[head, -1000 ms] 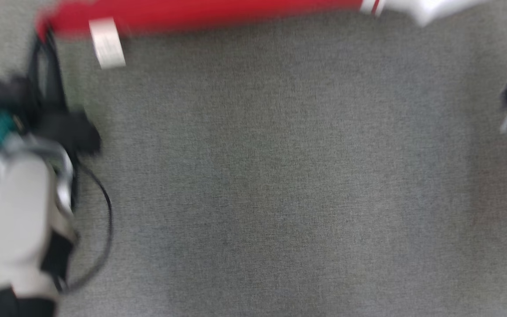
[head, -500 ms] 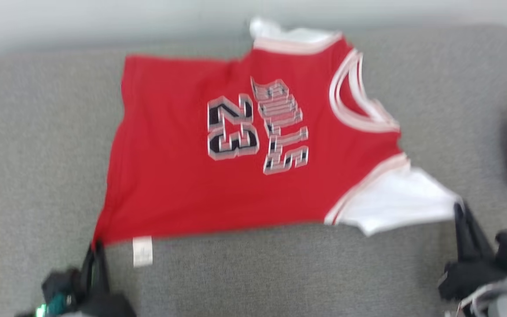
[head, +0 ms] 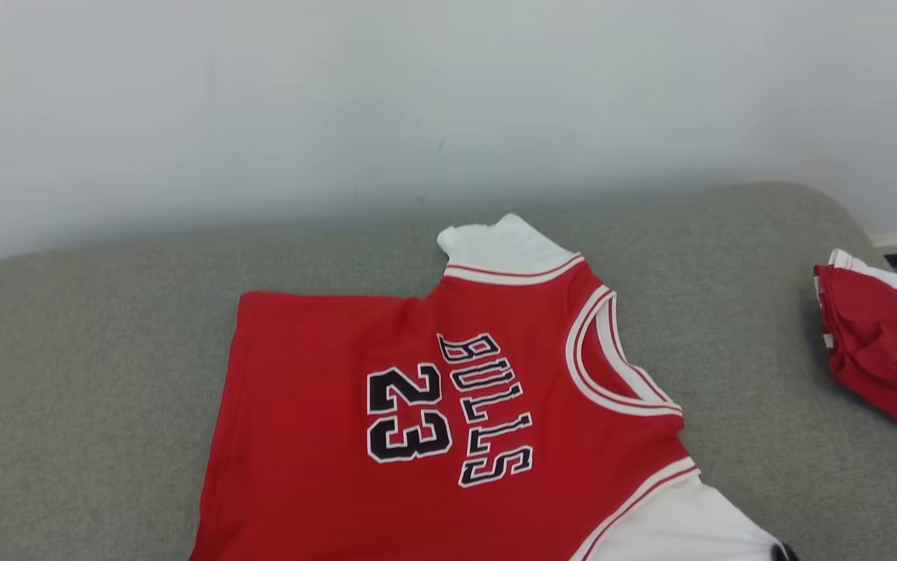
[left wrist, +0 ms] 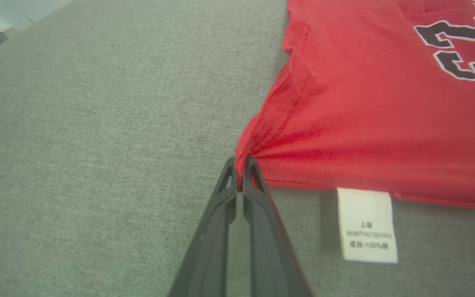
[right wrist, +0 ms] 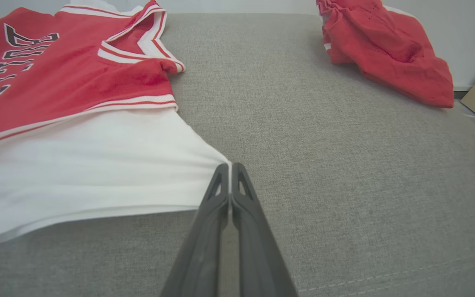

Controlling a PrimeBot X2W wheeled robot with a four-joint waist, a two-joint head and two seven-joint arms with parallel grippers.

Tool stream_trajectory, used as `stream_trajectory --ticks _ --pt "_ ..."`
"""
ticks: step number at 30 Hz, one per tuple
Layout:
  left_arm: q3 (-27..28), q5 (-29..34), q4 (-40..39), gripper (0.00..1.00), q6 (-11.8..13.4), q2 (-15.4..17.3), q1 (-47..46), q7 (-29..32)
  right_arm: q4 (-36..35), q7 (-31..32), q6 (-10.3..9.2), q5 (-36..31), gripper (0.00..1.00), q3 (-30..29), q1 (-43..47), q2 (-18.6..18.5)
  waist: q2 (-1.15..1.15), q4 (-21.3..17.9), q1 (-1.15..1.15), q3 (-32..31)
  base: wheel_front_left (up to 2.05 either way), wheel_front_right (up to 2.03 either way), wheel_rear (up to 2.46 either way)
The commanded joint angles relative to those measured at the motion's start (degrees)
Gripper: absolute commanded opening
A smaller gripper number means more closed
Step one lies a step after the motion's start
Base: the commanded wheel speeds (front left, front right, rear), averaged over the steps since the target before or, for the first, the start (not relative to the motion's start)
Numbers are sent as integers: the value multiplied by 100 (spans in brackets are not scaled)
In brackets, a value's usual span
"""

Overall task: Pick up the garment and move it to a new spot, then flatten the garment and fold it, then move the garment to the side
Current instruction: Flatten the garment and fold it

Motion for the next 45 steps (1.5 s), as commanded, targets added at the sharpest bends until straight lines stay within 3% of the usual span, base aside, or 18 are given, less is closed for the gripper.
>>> stream_trajectory --ticks 1,14,21,27,45 --pt "79 -31 34 0 43 28 110 -13 38 1 -32 -26 0 -27 112 -33 2 -52 2 -287 0 0 0" --pt "105 -197 109 0 -69 -12 592 -14 -4 1 -32 58 0 91 708 -84 2 -55 2 -496 0 0 0" --pt "45 -374 -566 0 -179 -18 280 -14 -481 1 -31 131 0 225 377 -117 2 5 2 -312 0 0 0" --pt "160 -57 -825 0 -360 -17 -178 -14 -767 1 -30 202 0 309 -230 -206 2 28 2 -102 0 0 0" --pt "111 250 -225 0 -508 -23 -1376 -15 338 1 -29 -91 0 249 -1950 -223 2 166 2 675 0 0 0"
